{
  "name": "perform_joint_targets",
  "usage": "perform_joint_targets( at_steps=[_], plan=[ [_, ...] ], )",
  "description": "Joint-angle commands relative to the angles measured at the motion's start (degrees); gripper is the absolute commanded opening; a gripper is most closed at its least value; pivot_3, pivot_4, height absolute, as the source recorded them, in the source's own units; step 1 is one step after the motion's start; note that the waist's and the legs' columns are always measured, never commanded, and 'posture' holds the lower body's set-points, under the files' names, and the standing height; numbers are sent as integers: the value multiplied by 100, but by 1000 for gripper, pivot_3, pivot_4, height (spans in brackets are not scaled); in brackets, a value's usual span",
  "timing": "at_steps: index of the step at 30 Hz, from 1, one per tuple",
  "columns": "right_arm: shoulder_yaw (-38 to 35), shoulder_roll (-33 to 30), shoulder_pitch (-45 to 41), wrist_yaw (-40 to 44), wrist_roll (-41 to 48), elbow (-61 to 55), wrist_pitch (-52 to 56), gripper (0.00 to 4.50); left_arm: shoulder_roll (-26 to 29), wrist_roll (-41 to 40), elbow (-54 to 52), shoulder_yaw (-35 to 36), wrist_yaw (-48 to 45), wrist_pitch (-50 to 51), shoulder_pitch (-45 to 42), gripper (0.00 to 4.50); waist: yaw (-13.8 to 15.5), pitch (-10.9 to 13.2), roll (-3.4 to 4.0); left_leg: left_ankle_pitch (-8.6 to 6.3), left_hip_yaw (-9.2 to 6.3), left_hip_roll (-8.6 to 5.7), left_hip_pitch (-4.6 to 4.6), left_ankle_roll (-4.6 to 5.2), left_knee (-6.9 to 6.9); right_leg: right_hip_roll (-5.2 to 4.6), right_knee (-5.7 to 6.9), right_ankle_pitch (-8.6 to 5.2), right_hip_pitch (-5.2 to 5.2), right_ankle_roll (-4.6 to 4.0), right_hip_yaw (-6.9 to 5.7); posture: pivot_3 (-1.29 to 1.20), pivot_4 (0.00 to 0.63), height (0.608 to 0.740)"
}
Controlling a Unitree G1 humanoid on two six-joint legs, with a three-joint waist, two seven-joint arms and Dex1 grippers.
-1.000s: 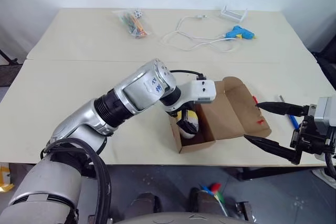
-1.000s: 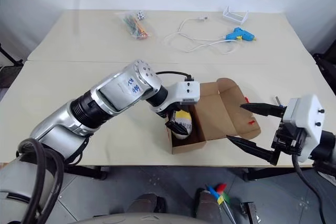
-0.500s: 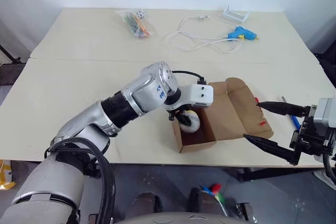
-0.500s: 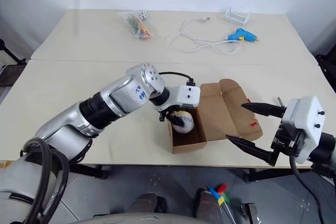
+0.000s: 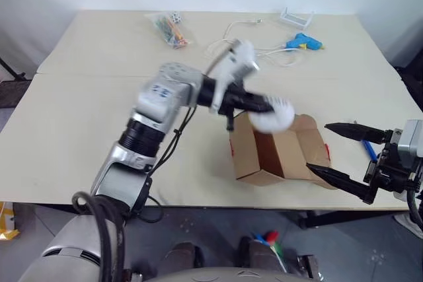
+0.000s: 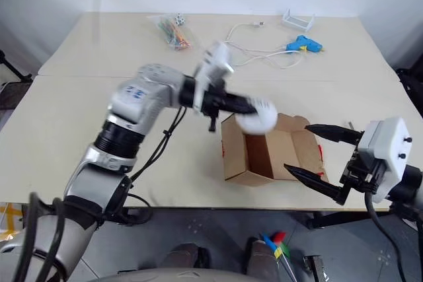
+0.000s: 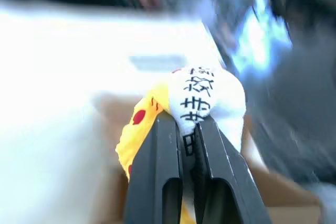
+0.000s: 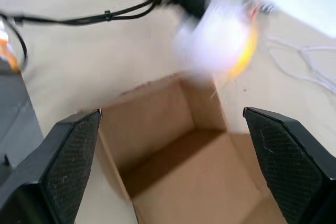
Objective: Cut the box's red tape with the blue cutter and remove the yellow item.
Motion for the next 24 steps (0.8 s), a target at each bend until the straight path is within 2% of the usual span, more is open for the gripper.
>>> perform_joint_targets(
  at_steps=[1,5,7,9,15,20,24],
  plan=[
    [235,142,-232,-151,288,-96,-73,4500,403,-330,-336,811,289,-173,520,11,-48,0,0,0,-1,0,1,0,0,0,1,0,2,0,-1,0,150,740],
    [991,652,-1009,-485,349,-28,-338,4500,1387,30,-467,1614,639,-1031,2010,11,-194,0,0,-1,8,3,18,-5,-15,2,3,1,1,2,5,0,150,740],
    [1548,1201,-1387,-267,120,106,-867,4500,1823,253,-492,2194,950,-1536,3088,11,-222,-2,-4,0,3,6,18,-11,-21,5,7,1,-3,2,0,0,150,740],
    [1971,1442,-1542,39,-73,370,-1097,4500,2001,271,-690,2589,1169,-1719,3895,11,-226,-3,-5,-4,1,8,21,-16,-24,7,8,1,-4,2,-1,0,150,740],
    [2449,1567,-1762,609,-376,1054,-1440,4500,2071,140,-867,2733,1427,-1745,4692,11,27,-8,-15,-9,-43,-19,6,2,-6,-13,0,3,14,0,11,0,150,740],
    [2506,1579,-1893,715,-467,1274,-1585,4500,2097,-302,-1330,2727,1403,-1196,4848,1515,-61,-9,-17,-13,-31,-17,15,0,-16,-15,7,4,9,2,12,0,150,740],
    [2382,1458,-1848,849,-432,1380,-1572,4500,2396,-343,-1380,2860,1375,-1046,4901,2712,-96,-9,-16,-12,-24,3,16,-18,-26,3,15,3,-3,2,-9,0,150,740]
  ],
)
